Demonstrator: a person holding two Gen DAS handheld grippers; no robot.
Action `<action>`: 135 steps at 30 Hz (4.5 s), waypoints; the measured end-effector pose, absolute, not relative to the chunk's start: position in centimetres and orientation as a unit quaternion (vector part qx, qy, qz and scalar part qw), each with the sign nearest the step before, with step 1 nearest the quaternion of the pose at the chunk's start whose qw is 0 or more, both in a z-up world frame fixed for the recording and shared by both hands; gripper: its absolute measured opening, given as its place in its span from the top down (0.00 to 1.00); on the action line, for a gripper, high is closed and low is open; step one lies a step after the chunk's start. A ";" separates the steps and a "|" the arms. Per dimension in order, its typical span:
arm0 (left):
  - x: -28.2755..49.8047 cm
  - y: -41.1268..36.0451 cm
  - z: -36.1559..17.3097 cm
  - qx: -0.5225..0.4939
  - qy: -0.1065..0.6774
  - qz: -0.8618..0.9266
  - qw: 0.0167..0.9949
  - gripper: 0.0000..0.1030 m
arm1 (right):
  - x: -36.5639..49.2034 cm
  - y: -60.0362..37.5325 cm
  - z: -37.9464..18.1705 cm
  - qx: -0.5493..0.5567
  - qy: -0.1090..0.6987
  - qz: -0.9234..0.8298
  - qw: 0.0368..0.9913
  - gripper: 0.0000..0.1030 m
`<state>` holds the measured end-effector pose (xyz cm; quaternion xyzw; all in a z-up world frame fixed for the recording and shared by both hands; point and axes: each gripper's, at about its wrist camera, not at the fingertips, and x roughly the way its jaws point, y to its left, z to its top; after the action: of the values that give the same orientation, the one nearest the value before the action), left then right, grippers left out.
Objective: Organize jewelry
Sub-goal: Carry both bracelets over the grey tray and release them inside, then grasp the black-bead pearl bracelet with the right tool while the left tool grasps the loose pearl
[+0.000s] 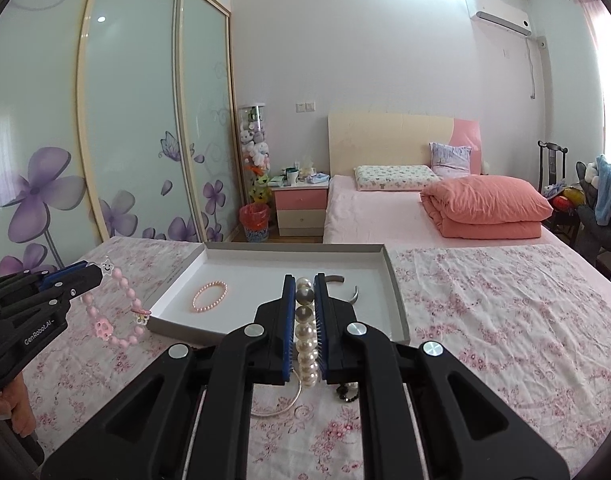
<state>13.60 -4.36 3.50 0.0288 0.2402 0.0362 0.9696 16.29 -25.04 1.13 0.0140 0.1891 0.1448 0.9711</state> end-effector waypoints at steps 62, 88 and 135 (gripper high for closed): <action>29.1 -1.9 0.0 -0.045 0.296 0.027 0.954 0.78 | 29.3 -24.1 -3.1 0.041 0.283 0.142 0.948 0.65; 16.4 -0.3 -3.9 -0.016 0.351 -0.013 0.936 0.58 | 22.3 -28.4 -7.9 0.020 0.402 0.107 0.909 0.65; 17.2 -4.3 -7.4 0.027 0.434 -0.063 0.898 0.68 | 22.6 -28.4 -8.8 0.034 0.425 0.100 0.899 0.84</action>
<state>17.23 -4.35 -7.36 0.0272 0.4338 -0.0633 0.8983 22.64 -28.42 -8.76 0.0344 0.4246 0.0997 0.8992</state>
